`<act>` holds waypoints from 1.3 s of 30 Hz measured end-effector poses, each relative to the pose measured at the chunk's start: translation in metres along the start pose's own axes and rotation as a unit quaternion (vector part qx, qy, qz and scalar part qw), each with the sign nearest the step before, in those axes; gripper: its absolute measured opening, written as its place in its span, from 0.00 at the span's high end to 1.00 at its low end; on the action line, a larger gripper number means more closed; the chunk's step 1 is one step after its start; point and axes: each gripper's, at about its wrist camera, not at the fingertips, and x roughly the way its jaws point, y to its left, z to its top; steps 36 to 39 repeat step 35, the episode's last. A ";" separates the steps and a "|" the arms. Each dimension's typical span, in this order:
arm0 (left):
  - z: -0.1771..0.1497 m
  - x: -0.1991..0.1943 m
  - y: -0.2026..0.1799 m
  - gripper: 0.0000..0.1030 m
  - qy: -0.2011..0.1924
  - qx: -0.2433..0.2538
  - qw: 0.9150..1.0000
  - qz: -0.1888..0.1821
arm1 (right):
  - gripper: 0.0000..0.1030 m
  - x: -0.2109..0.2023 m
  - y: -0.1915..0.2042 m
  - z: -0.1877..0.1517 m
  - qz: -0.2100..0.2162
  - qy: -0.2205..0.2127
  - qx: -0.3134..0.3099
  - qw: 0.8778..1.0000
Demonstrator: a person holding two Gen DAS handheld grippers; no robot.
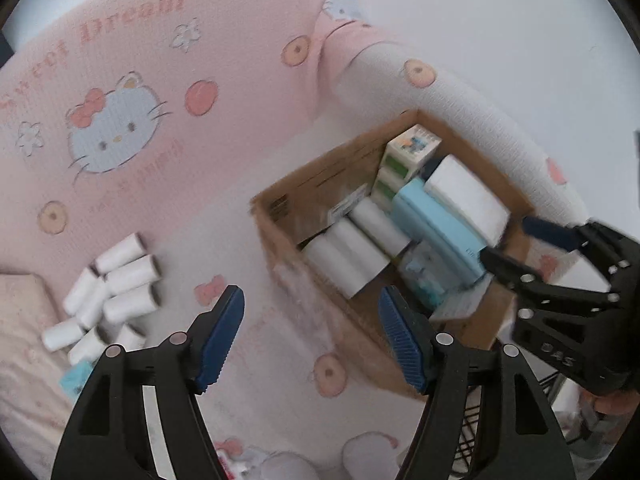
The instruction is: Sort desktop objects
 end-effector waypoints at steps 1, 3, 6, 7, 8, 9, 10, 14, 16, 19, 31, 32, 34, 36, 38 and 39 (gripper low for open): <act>-0.002 -0.001 -0.002 0.29 -0.004 0.008 1.000 0.024 | 0.46 -0.003 0.004 -0.001 0.002 -0.003 -0.009 1.000; -0.006 -0.006 -0.006 0.29 -0.019 0.025 0.996 0.080 | 0.44 -0.004 0.008 -0.001 0.003 -0.003 -0.020 1.000; -0.007 -0.010 -0.008 0.29 -0.027 0.036 0.995 0.089 | 0.44 -0.003 0.011 -0.003 -0.006 0.006 -0.026 1.000; -0.007 -0.011 -0.008 0.29 -0.027 0.035 0.995 0.084 | 0.44 -0.004 0.012 -0.003 -0.011 0.007 -0.027 1.000; -0.007 -0.013 -0.009 0.29 -0.030 0.036 0.996 0.079 | 0.44 -0.005 0.013 -0.005 -0.017 0.007 -0.029 0.999; -0.007 -0.014 -0.010 0.29 -0.033 0.038 0.996 0.076 | 0.44 -0.007 0.014 -0.006 -0.025 0.007 -0.033 0.999; -0.007 -0.015 -0.011 0.29 -0.034 0.040 0.996 0.076 | 0.44 -0.009 0.016 -0.007 -0.034 0.009 -0.040 0.999; -0.007 -0.021 -0.021 0.29 -0.055 0.058 0.995 0.065 | 0.35 -0.019 0.023 -0.014 -0.050 0.006 -0.065 0.997; -0.007 -0.024 -0.025 0.29 -0.064 0.063 0.995 0.050 | 0.35 -0.021 0.026 -0.017 -0.052 0.006 -0.075 0.996; -0.007 -0.026 -0.031 0.29 -0.069 0.068 0.995 0.031 | 0.35 -0.023 0.028 -0.017 -0.040 0.002 -0.082 0.996; -0.008 -0.029 -0.031 0.29 -0.087 0.073 0.991 0.072 | 0.35 -0.026 0.029 -0.017 -0.037 -0.008 -0.083 0.996; -0.008 -0.030 -0.032 0.29 -0.089 0.075 0.991 0.064 | 0.35 -0.026 0.029 -0.017 -0.039 -0.008 -0.084 0.996; -0.008 -0.032 -0.034 0.29 -0.089 0.076 0.992 0.043 | 0.35 -0.026 0.030 -0.018 -0.044 -0.009 -0.084 0.995; -0.008 -0.033 -0.036 0.28 -0.088 0.081 0.992 0.039 | 0.35 -0.027 0.029 -0.018 -0.045 -0.009 -0.083 0.995; -0.008 -0.033 -0.036 0.28 -0.088 0.081 0.992 0.039 | 0.35 -0.027 0.029 -0.018 -0.045 -0.009 -0.083 0.995; -0.008 -0.033 -0.036 0.28 -0.088 0.081 0.992 0.039 | 0.35 -0.027 0.029 -0.018 -0.045 -0.009 -0.083 0.995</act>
